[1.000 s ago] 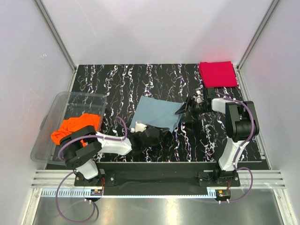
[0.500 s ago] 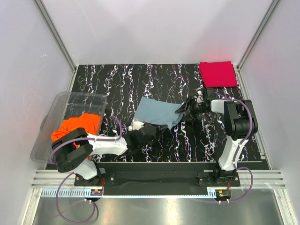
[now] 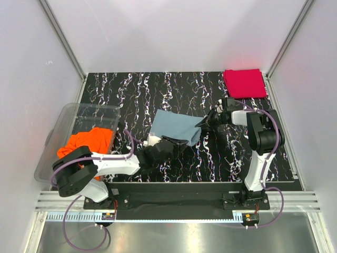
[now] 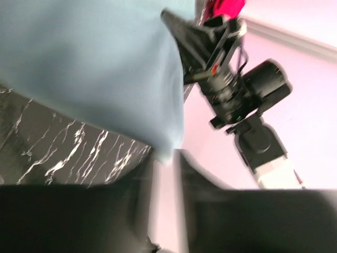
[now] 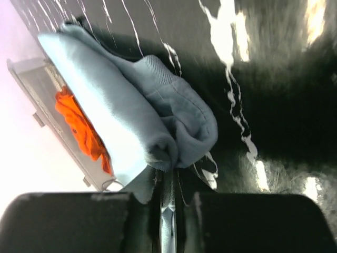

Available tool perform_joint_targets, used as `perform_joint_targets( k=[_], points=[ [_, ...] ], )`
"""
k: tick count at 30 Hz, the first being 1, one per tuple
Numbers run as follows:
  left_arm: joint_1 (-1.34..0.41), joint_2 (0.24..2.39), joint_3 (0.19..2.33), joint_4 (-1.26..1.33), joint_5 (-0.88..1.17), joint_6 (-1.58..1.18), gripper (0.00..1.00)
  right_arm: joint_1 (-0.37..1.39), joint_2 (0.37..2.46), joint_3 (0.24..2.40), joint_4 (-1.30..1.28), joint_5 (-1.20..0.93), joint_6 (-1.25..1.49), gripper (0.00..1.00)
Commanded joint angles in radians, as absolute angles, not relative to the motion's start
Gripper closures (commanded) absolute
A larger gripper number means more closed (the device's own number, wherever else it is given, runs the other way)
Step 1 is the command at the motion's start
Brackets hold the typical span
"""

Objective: Fold and stack the t-shirts
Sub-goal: Neatly place the folded tshirt to the corner

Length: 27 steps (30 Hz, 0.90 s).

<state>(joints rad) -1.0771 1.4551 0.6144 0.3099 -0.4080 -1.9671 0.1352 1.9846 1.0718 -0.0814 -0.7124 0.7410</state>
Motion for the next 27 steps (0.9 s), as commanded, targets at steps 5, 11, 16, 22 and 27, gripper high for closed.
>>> perform_joint_targets(
  k=[5,11,16,22,27],
  points=[
    [-1.072,1.299,0.598,0.212,-0.175,-1.673,0.55,0.140,1.885,1.158,-0.219,-0.598,0.557,0.97],
    [-0.942,1.050,0.573,-0.038,0.090,-1.232,0.58,0.141,1.755,1.175,-0.411,-0.444,0.375,1.00],
    [-0.842,0.844,0.707,-0.431,0.086,-0.848,0.57,0.140,1.693,1.267,-0.567,-0.282,0.218,1.00],
    [-0.700,0.830,0.790,-0.497,0.213,-0.610,0.56,0.138,1.784,1.507,-0.773,-0.062,0.112,1.00],
    [-0.574,0.943,0.863,-0.511,0.350,-0.473,0.56,0.126,1.825,1.670,-0.821,0.142,0.060,1.00]
  ],
)
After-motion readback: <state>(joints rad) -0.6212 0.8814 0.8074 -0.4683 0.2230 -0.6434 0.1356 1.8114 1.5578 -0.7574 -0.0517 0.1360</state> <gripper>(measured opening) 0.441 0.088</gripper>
